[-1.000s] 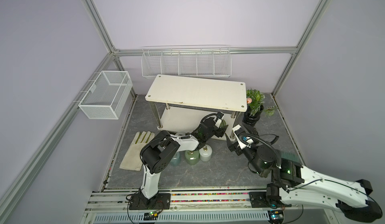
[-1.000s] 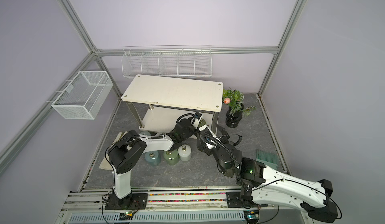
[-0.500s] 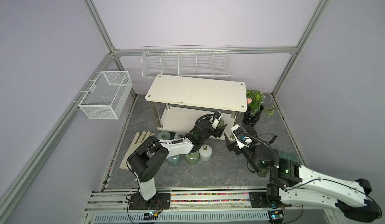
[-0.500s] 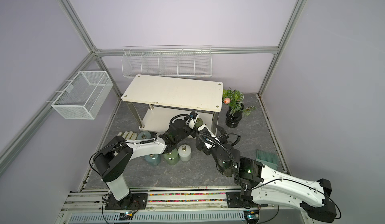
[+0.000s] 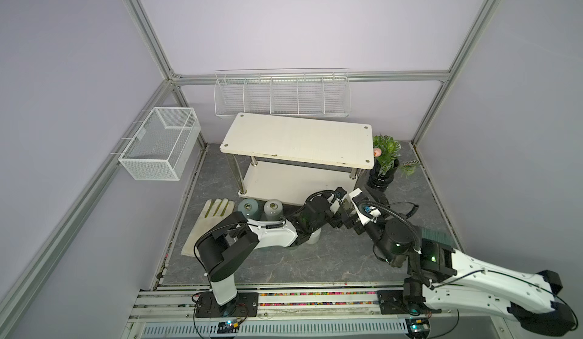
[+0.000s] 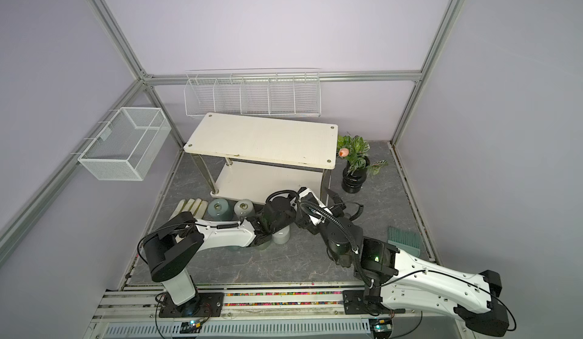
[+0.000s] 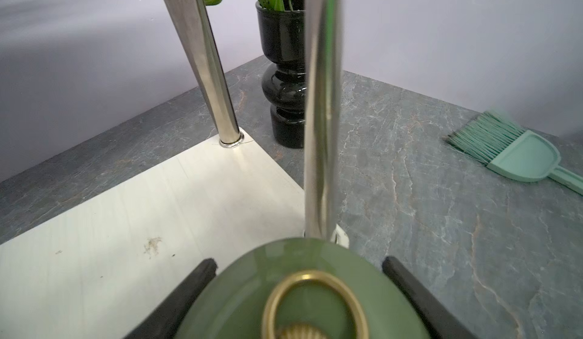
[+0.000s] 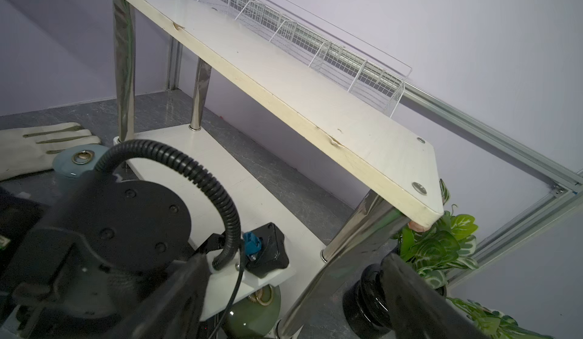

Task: Remove the tea canisters from the shelf
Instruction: Pick up the tea canister from the shelf, then place the tea canister at the center of the board.

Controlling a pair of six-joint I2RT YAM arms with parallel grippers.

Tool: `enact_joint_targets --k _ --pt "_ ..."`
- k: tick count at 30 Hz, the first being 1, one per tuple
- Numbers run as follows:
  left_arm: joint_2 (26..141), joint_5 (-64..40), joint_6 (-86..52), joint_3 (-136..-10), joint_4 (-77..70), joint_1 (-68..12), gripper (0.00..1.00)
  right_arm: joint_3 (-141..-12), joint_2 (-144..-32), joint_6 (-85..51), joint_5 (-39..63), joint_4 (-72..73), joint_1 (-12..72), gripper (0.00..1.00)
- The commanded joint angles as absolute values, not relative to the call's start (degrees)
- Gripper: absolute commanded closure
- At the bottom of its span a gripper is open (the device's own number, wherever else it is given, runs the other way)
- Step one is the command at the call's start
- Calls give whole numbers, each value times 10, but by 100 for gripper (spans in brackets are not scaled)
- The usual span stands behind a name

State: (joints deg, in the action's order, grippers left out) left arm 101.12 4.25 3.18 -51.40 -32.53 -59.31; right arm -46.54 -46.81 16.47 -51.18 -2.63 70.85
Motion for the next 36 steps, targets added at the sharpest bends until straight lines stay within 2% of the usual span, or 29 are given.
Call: enact_joint_targets --k 1,21,36 --pt "981 47 29 -510 -371 -603 35 -480 -472 157 -513 -24 706 11" --pt "1066 10 -20 -524 -433 -673 36 -493 -474 138 -516 -60 706 11" --pt "1127 -21 -37 -541 -445 -683 36 -500 -483 125 -517 -80 708 11"
